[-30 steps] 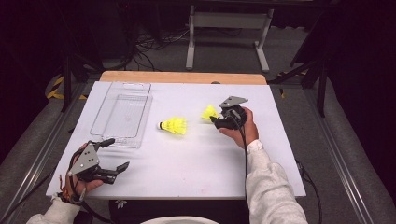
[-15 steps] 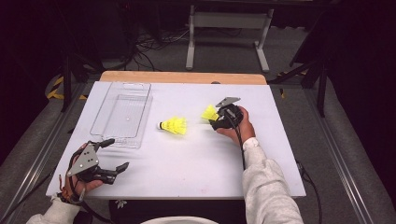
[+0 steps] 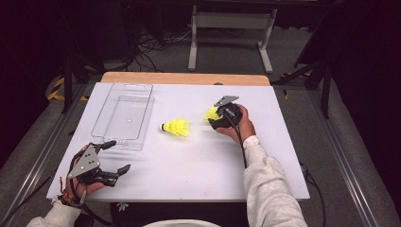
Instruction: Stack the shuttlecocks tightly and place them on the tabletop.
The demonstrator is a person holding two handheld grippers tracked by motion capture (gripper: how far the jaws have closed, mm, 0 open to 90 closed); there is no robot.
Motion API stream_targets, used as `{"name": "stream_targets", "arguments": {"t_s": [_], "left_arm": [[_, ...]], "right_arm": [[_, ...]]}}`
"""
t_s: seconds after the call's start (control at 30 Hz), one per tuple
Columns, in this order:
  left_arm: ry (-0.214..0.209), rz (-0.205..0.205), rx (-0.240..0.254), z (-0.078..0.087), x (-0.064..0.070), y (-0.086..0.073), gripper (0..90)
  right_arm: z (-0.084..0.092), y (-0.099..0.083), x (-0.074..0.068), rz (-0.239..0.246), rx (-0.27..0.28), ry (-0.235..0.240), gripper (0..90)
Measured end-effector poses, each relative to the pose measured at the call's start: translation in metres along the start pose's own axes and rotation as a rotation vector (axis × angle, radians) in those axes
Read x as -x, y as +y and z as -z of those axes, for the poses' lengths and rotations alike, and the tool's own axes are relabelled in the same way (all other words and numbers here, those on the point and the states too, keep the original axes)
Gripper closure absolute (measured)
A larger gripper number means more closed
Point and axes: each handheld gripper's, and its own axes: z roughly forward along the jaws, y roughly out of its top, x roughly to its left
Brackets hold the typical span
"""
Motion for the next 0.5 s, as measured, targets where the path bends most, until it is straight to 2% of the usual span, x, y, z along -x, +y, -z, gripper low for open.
{"name": "stream_targets", "arguments": {"t_s": [0.27, 0.5], "left_arm": [[-0.005, 0.001, 0.001, 0.000, 0.000, 0.000, 7.7], [-0.008, 0.001, 0.001, 0.000, -0.001, 0.000, 7.7]], "right_arm": [[-0.007, 0.009, 0.003, -0.027, -0.022, 0.014, 30.0], [-0.017, 0.011, 0.007, -0.013, -0.054, 0.011, 26.5]]}}
